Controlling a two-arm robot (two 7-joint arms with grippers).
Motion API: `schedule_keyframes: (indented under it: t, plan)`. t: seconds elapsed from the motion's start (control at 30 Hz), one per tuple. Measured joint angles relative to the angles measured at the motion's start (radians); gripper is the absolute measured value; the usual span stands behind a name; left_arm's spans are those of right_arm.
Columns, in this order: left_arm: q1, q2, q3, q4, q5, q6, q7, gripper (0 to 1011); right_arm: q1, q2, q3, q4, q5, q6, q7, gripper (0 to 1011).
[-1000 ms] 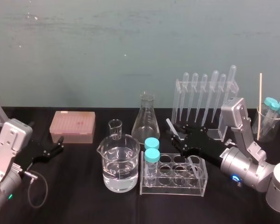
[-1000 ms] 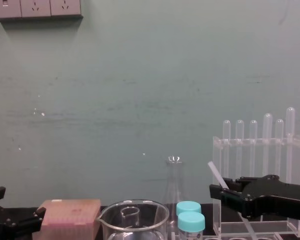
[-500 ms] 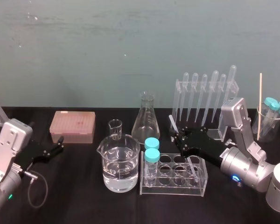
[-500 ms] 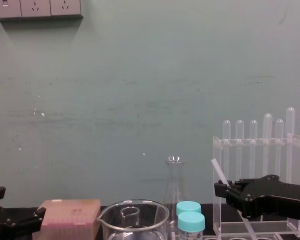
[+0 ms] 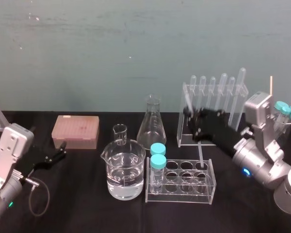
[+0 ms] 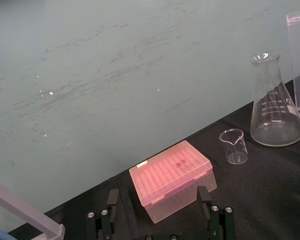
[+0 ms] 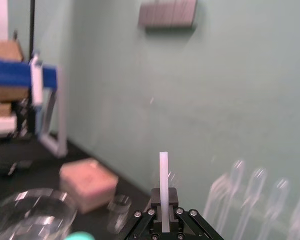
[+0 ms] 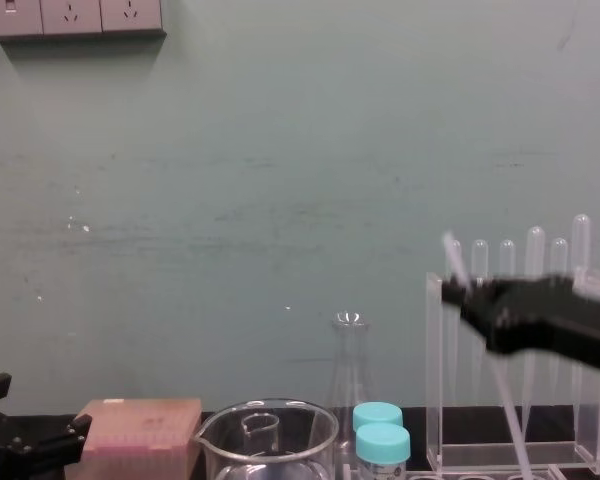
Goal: Pick up the stirring rod with one hand, then place it down.
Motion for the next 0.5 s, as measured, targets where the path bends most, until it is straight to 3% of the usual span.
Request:
schedule_keyframes:
  t: [0.17,0.3,0.5]
  plan:
    - [0.0,0.0,0.0,0.0,0.0,0.0,0.0,1000,0.007,-0.035,0.051,0.004,0.037,-0.097,0.003,70]
    - [0.0,0.0,0.0,0.0,0.0,0.0,0.0,1000,0.009,-0.055,0.082,-0.004,0.085,-0.134,0.031,70]
    - [0.0,0.0,0.0,0.0,0.0,0.0,0.0,1000,0.007,-0.07,0.109,-0.014,0.111,-0.168,0.057,70]
